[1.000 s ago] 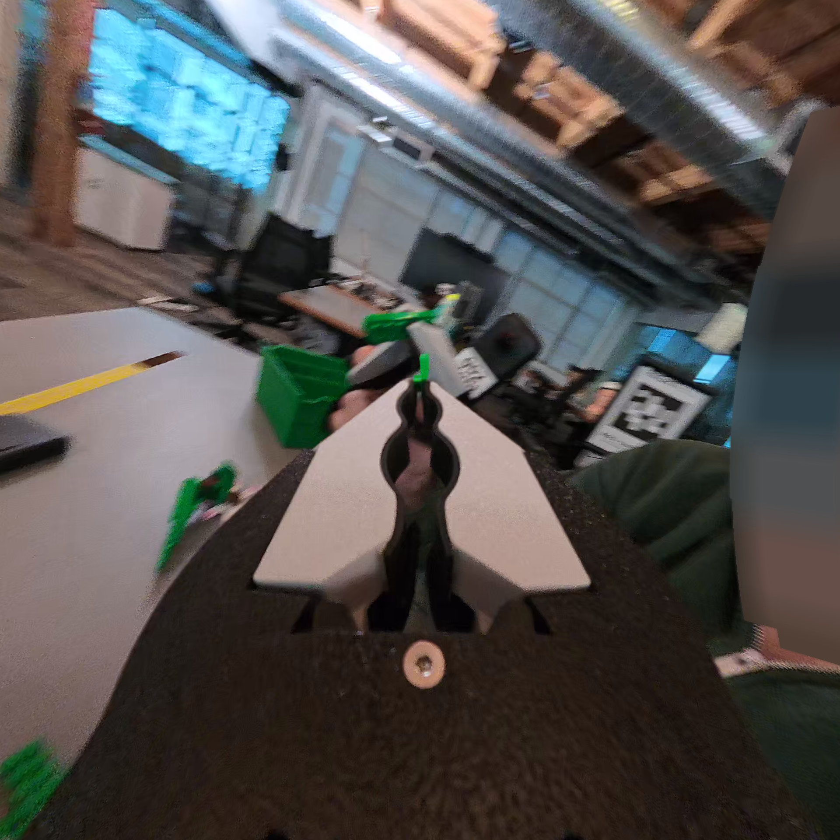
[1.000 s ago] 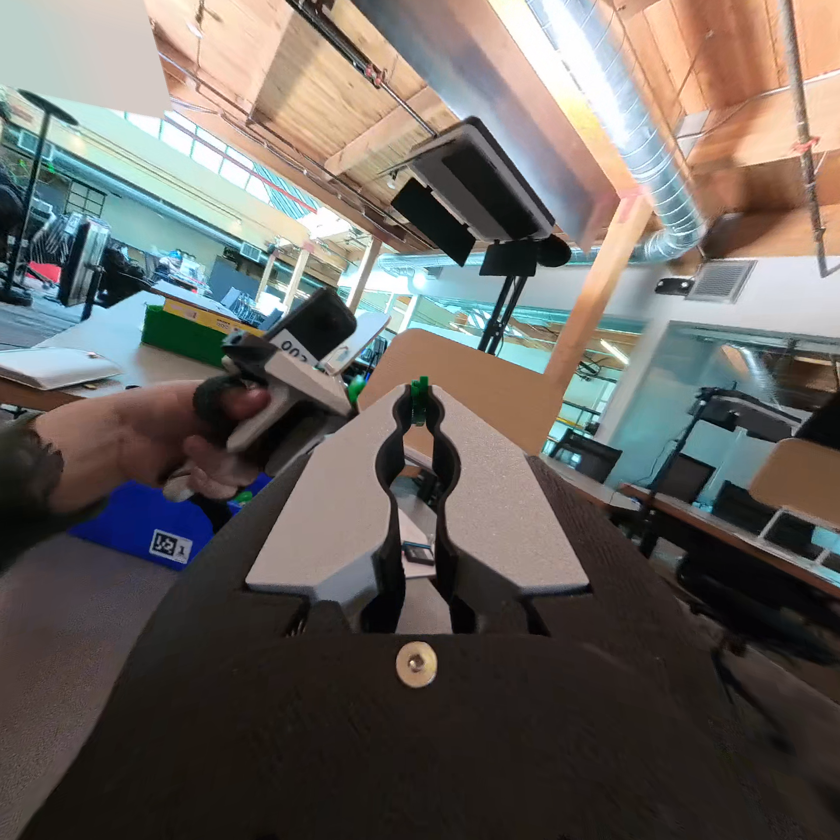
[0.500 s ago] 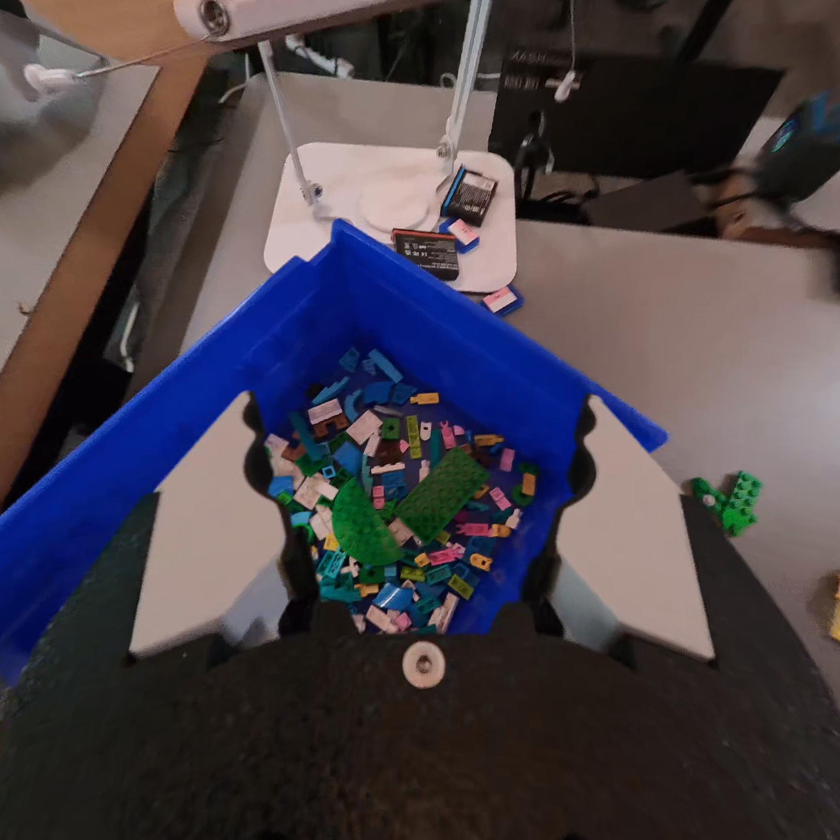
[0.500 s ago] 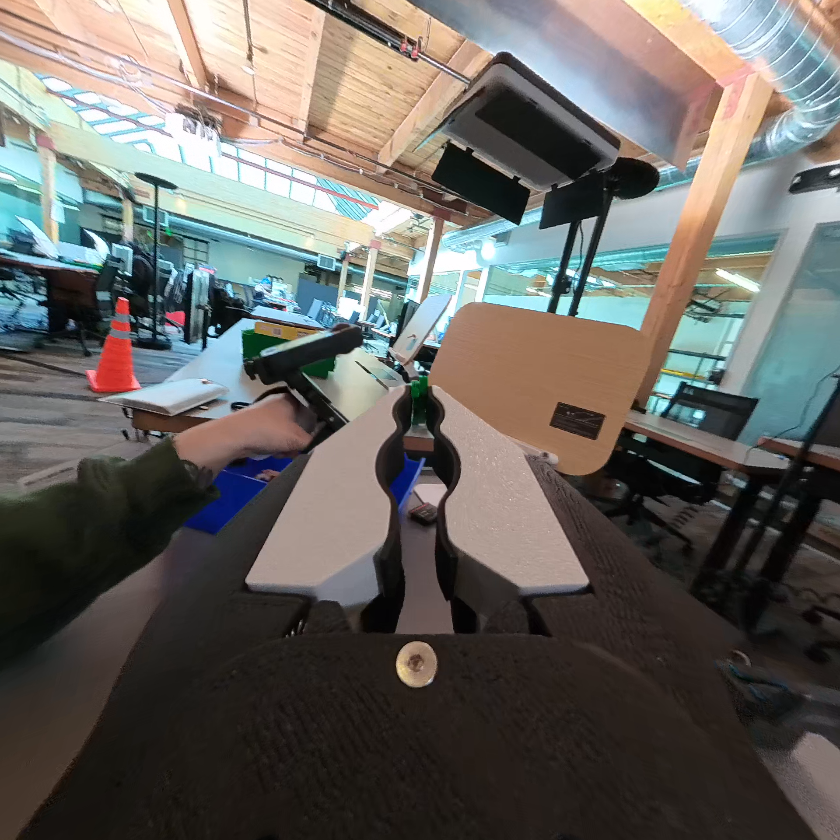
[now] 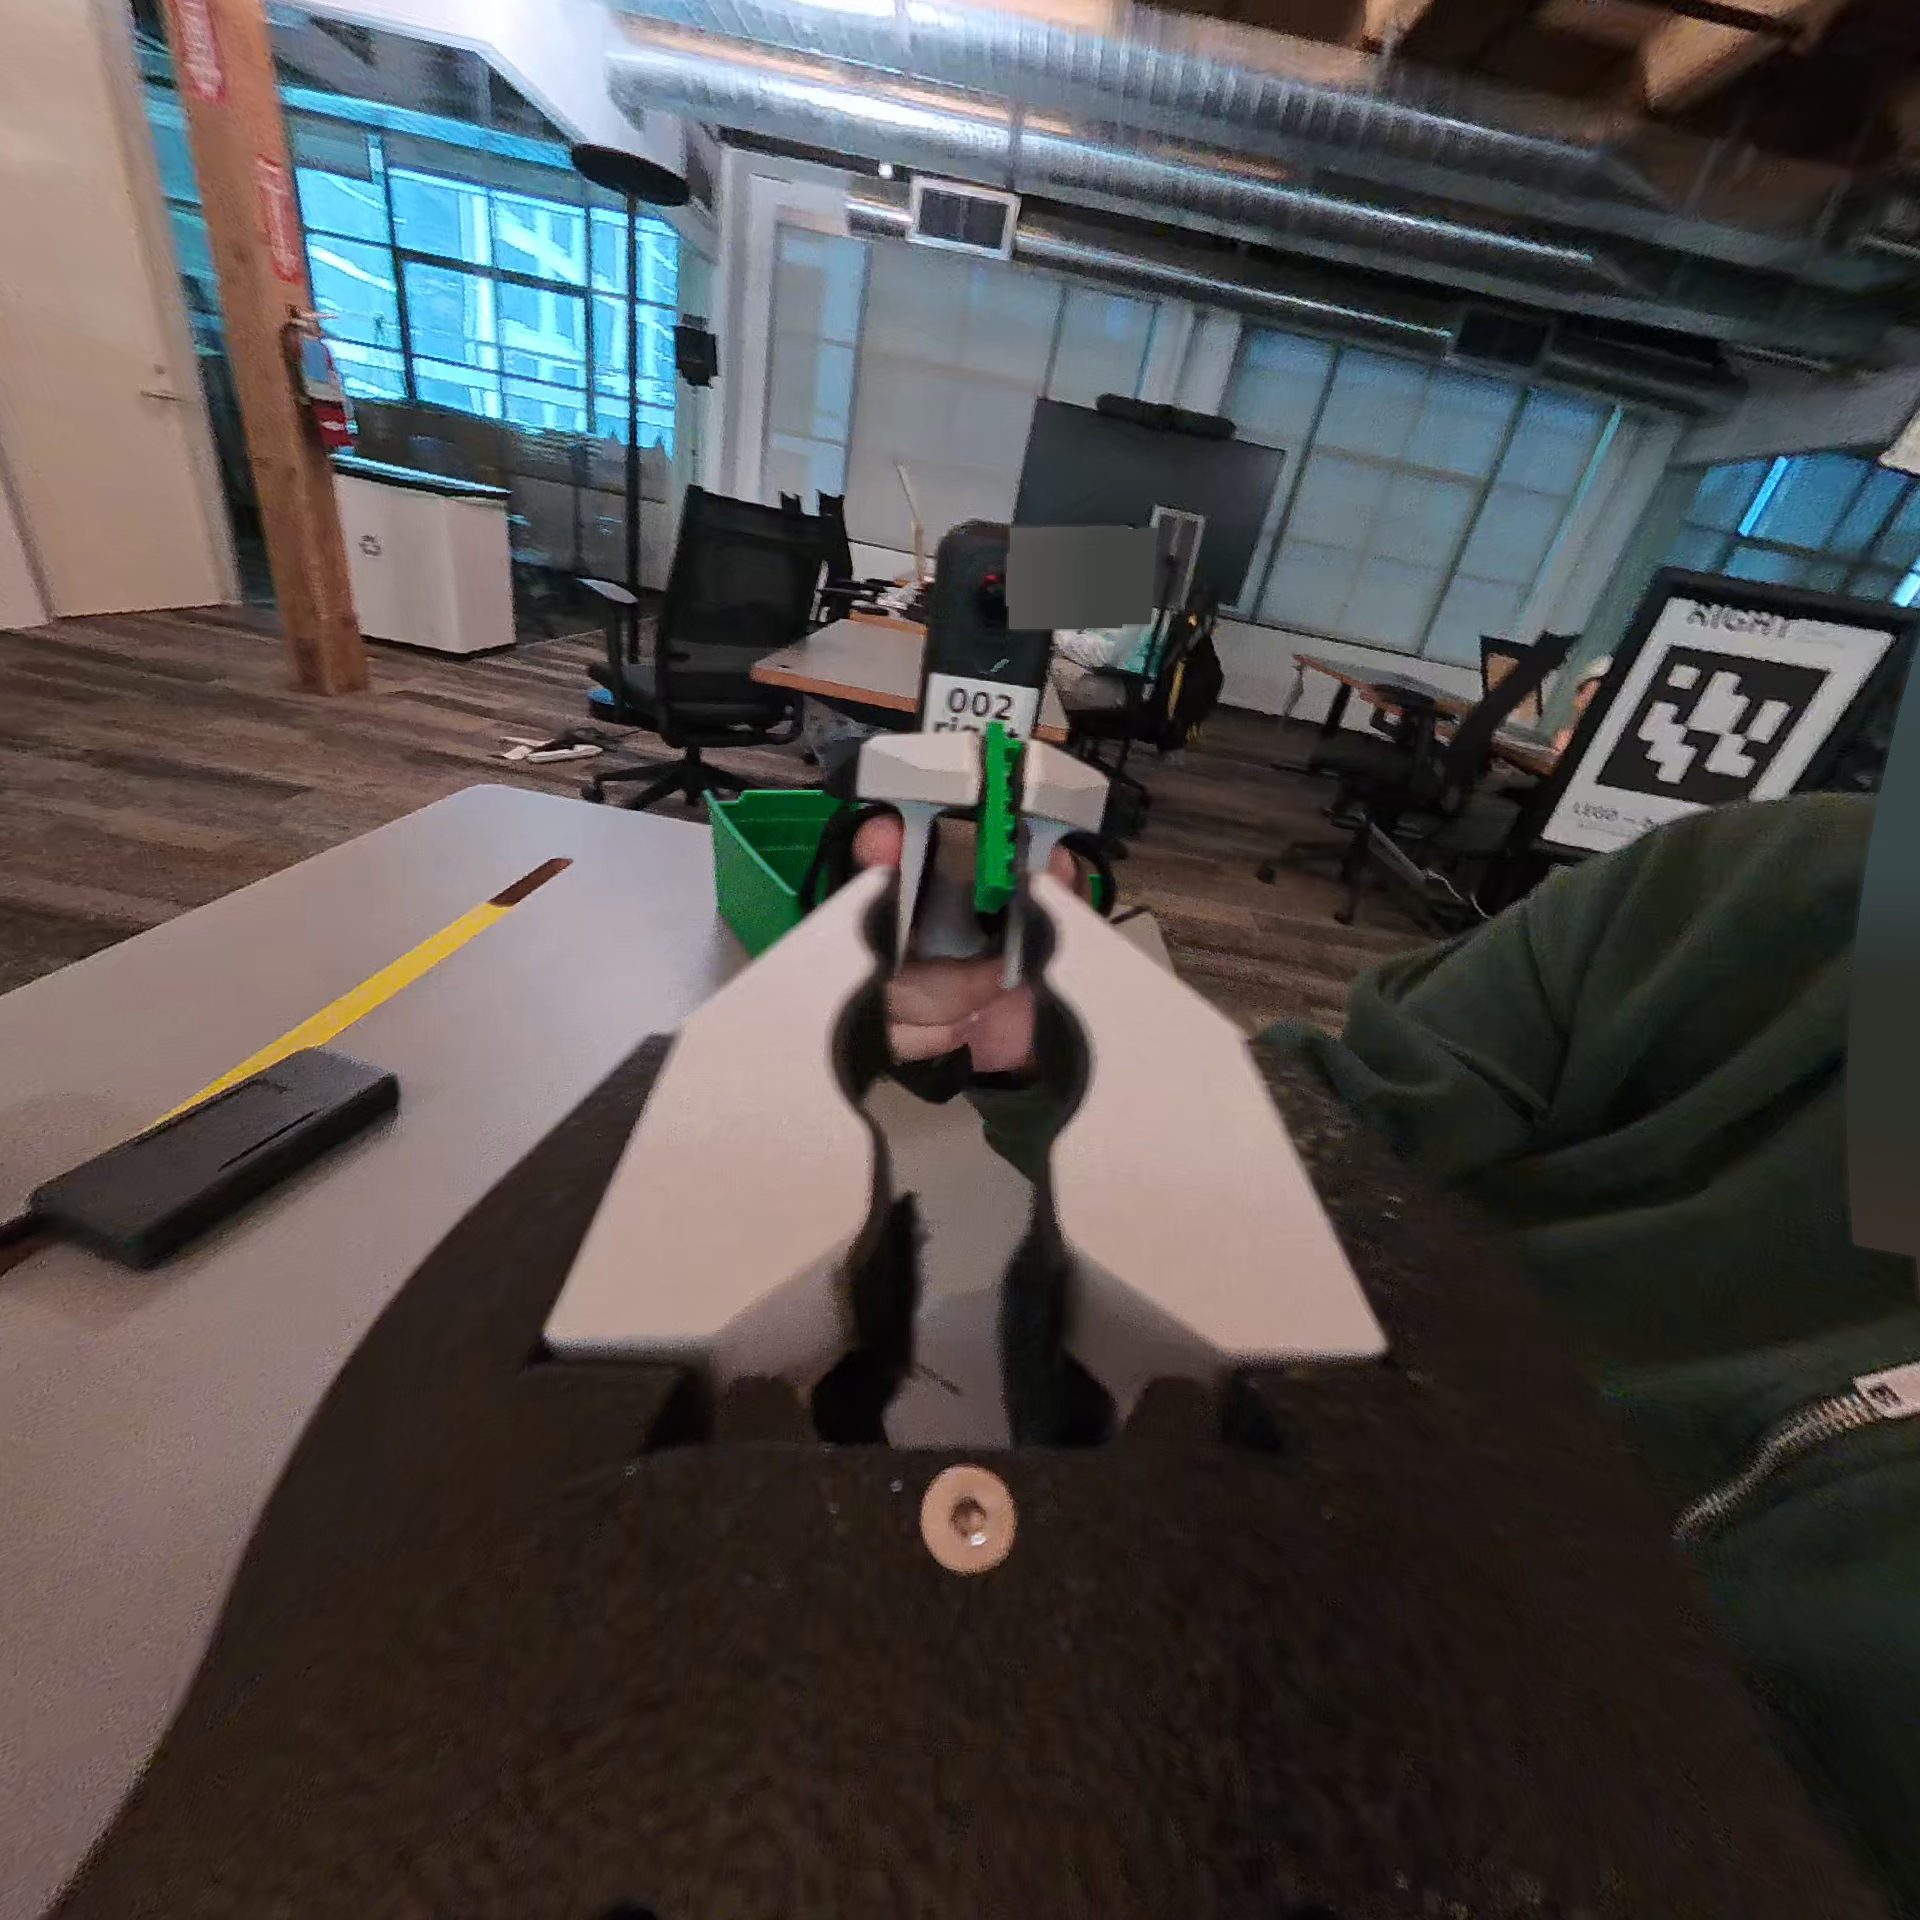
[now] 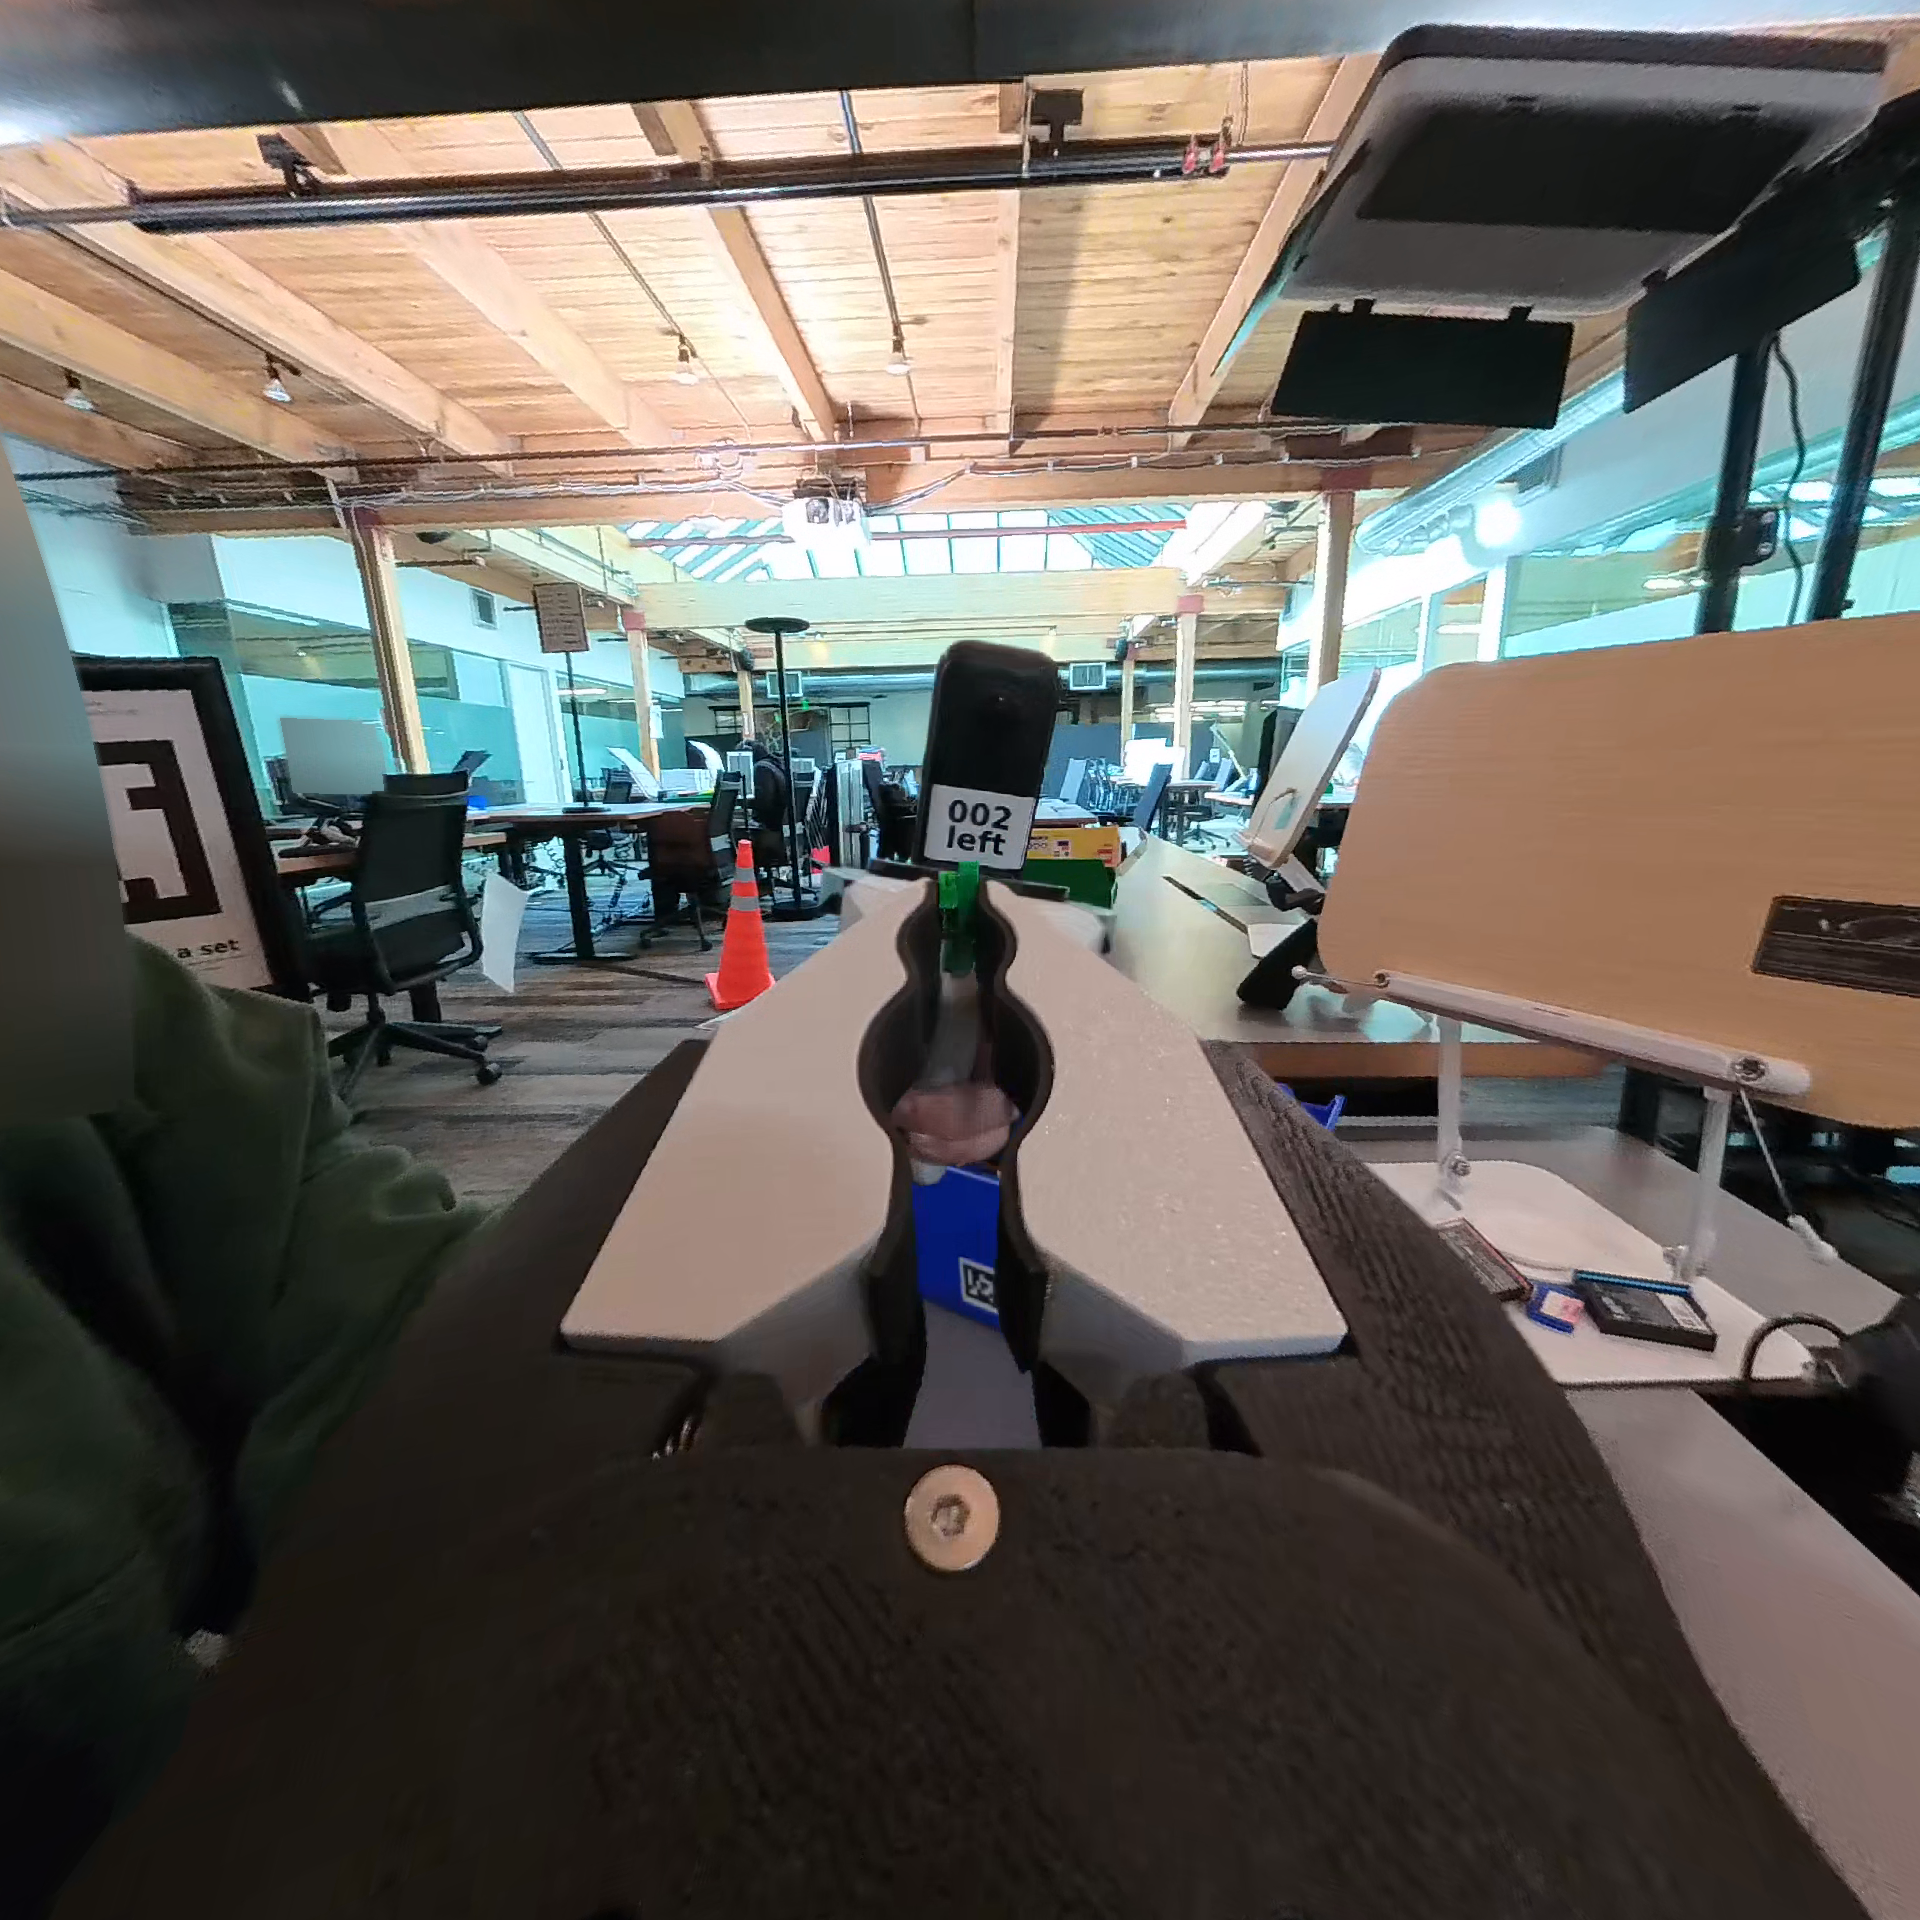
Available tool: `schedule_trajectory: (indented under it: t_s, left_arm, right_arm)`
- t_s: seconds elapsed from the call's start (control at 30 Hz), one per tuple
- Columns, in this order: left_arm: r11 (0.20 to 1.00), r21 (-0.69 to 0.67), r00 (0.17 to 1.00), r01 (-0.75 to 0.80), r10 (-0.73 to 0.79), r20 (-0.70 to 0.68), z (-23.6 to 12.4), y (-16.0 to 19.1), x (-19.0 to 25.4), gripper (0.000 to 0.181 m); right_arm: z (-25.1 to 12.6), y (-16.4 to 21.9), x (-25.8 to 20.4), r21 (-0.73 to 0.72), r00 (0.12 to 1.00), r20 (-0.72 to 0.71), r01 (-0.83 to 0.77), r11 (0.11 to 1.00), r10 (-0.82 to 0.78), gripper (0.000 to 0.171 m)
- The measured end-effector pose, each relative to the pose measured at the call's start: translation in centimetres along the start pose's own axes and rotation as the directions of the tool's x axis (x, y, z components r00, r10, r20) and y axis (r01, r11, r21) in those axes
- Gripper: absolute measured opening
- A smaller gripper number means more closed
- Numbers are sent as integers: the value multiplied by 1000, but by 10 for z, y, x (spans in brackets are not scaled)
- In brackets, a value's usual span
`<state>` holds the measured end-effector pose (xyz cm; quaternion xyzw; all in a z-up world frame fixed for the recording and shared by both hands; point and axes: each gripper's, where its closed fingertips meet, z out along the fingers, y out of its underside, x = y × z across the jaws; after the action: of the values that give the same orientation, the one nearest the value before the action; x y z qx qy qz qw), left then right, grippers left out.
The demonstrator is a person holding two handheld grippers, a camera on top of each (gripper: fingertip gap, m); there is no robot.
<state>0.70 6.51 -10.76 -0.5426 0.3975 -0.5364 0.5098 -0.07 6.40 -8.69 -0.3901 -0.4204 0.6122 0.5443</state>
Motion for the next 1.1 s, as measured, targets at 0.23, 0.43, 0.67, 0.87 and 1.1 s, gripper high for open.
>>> schedule_trajectory:
  t_s: [0.23,0.43,0.67,0.87,1.1]
  left_arm:
    - [982,188,995,-29,46,-87,7,-23,15,2]
    - [971,237,983,33,11,-181,9,-24,19,2]
    - [972,232,999,-38,35,18,11,-24,-6,10]
    - [877,180,868,-445,372,329,4,-41,-1,26]
    - [829,52,775,-556,496,391,20,-39,14,11]
  right_arm:
    - [1,-14,-4,94,1000,2,5,996,-6,8]
    - [5,-18,-8,144,1000,7,-3,990,2,5]
    - [-1,-15,18,27,939,-269,231,973,-215,3]
    - [-16,-23,36,-356,567,-501,554,753,-654,3]
    - [-11,-27,24,-630,151,-391,675,384,-908,1]
